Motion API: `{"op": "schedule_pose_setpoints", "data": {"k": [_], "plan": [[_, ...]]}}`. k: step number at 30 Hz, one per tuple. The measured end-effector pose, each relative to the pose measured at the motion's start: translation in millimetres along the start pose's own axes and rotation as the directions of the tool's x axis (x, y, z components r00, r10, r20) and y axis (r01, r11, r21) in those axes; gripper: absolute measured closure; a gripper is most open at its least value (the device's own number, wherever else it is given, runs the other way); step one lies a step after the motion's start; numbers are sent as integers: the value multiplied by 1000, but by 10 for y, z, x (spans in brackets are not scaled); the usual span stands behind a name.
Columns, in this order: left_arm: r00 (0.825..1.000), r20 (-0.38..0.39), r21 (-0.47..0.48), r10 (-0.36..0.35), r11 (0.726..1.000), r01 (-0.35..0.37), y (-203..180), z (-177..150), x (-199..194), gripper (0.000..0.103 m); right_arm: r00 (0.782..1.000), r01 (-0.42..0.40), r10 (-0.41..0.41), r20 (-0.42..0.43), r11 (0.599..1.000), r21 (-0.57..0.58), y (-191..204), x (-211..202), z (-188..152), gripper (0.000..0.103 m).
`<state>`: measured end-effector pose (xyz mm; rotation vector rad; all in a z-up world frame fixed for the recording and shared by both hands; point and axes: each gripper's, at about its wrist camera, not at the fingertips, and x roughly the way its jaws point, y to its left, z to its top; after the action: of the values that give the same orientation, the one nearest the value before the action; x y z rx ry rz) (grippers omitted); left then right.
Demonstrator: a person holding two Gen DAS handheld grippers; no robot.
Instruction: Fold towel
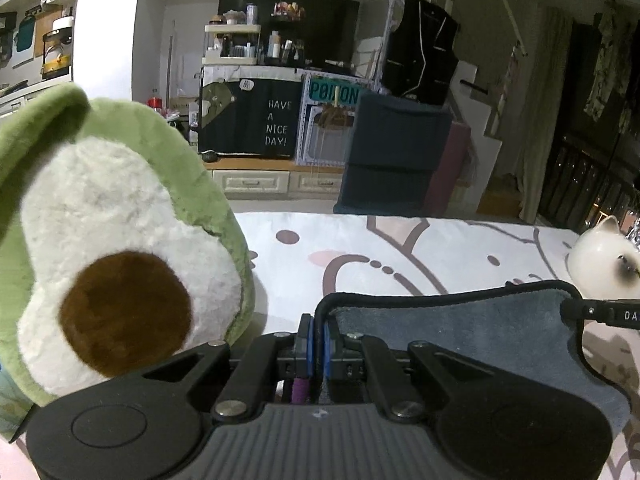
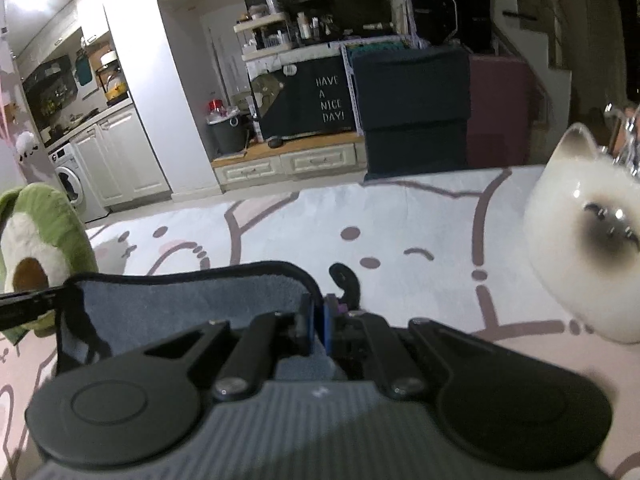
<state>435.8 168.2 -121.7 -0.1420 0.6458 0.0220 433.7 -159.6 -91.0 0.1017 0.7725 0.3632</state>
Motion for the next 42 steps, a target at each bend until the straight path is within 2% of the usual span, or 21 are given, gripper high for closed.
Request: {"op": "schedule_pose_setpoints", "data": {"k": [4,7,11,15,17,19,20,21,23,24,25,27,32,34,39,42], "plan": [[1000,-18,-4,0,1000,0,13,-11,95,97,1000,12,-12,-17,1000,0,-34,77,-19,97],[999,-34,-5,8,1000,-8,8,-28,149,97,1000,22,-22,1,1000,5,-34,107,-12,97],[1000,-16,13,19,1000,-19,-15,-8,138,98,999,34,-34,-8,999,-20,-18,166,-43,97],[999,-32,10,23,1000,-22,-22,10,172,97,999,28,-28,-27,1000,-14,-28,201,-17,97],[999,-41,8,22,1000,-22,-34,15,187,95,999,30,-30,-14,1000,-9,-35,197,4,91],[998,-54,2,43,999,-43,-42,17,197,93,1000,15,-15,4,1000,9,-48,178,13,71],[997,-63,-2,55,998,-55,-35,19,187,82,1000,10,-10,0,1000,22,-55,186,32,51],[995,-82,-8,62,998,-63,-30,26,197,66,1000,3,-3,6,999,37,-65,168,44,45],[993,-105,-21,62,998,-64,-25,26,217,49,1000,-9,9,1,999,38,-68,154,66,41],[991,-116,-23,61,998,-65,-17,22,209,42,1000,-13,13,-9,999,39,-61,153,79,36],[990,-124,-23,65,997,-69,-12,19,201,37,1000,-17,18,-16,999,43,-58,152,83,33],[988,-140,-30,72,997,-77,-1,10,176,16,998,-40,42,-36,998,49,-51,151,87,24],[983,-163,-50,81,995,-91,2,20,85,0,997,-35,36,-65,999,25,-18,135,76,8],[982,-170,-50,86,994,-96,-13,37,41,0,997,-40,42,-67,999,30,-19,97,76,0],[974,-203,-30,99,994,-108,-112,84,-59,0,997,-25,25,-68,1000,-2,39,-40,101,0],[977,-192,-24,97,994,-103,-182,113,-169,0,996,-22,21,-83,999,-22,100,-117,102,0]]}}
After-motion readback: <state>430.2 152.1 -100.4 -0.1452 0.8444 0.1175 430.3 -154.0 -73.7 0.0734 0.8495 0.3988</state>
